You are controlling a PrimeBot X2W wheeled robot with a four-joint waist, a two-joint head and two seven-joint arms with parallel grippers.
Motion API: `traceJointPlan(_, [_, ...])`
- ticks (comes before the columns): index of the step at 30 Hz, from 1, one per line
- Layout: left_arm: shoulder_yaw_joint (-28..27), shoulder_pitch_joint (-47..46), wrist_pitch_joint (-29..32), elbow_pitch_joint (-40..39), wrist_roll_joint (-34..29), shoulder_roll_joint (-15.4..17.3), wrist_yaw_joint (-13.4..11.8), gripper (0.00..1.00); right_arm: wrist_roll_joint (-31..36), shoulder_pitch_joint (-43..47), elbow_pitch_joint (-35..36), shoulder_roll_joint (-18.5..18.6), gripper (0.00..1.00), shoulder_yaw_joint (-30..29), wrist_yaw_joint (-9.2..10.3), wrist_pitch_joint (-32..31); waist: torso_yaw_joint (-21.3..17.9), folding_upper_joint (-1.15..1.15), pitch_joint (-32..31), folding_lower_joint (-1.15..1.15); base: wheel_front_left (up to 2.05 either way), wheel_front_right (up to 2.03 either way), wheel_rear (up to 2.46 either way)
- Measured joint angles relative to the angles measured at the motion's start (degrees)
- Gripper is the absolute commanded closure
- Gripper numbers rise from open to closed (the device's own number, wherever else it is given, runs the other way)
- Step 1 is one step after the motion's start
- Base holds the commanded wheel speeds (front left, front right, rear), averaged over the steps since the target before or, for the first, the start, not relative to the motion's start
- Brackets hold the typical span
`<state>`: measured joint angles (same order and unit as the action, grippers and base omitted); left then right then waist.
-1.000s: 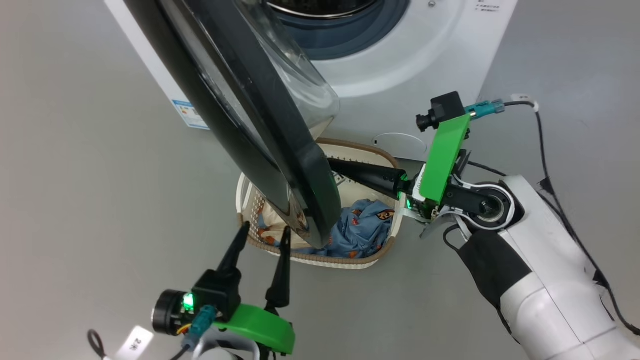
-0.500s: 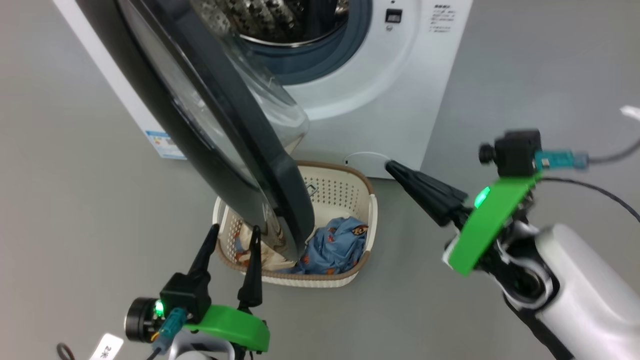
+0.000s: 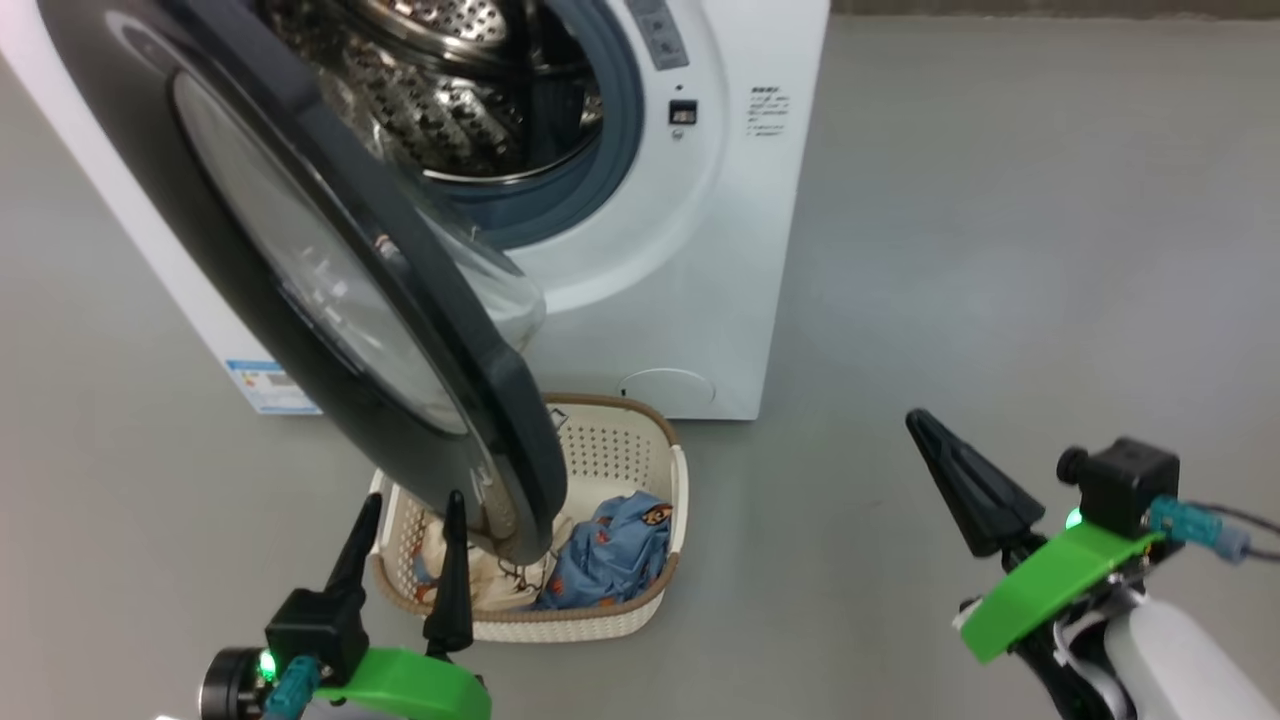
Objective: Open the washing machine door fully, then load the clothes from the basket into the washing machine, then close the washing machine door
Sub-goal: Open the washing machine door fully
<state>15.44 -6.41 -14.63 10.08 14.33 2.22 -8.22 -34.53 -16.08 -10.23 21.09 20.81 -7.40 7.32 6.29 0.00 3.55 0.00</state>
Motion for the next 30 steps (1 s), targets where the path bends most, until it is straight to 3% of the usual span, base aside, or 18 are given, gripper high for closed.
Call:
traceJointPlan(10, [-3.24,2.51,0.00,-0.82,-0.43,0.02,0.87,0.00,10.70,11.60,4.80,-10.72,1.00,-14.54,0.00,0.85,-3.73,0.00,-2.73,0.00,0.00,0.00,0.00])
traceJointPlan(16, [-3.47,3.29,0.00,-1.08,-0.43,0.03,0.96,0.00,14.30,16.81,7.38,-14.11,1.00,-18.40,0.00,0.33,-4.96,0.00,-3.59,0.00,0.00,0.00,0.00])
traceJointPlan(19, [-3.45,3.99,0.00,-1.20,-0.43,0.03,0.94,0.00,15.59,17.92,7.82,-15.53,0.00,-19.95,0.00,0.35,-5.30,0.00,-3.70,0.00,0.00,0.00,0.00])
traceJointPlan(30, [-3.43,5.37,0.00,-1.30,-0.41,0.05,0.93,0.00,19.40,18.73,8.04,-17.38,0.00,-20.85,0.00,0.45,-5.59,0.00,-3.95,0.00,0.00,0.00,0.00])
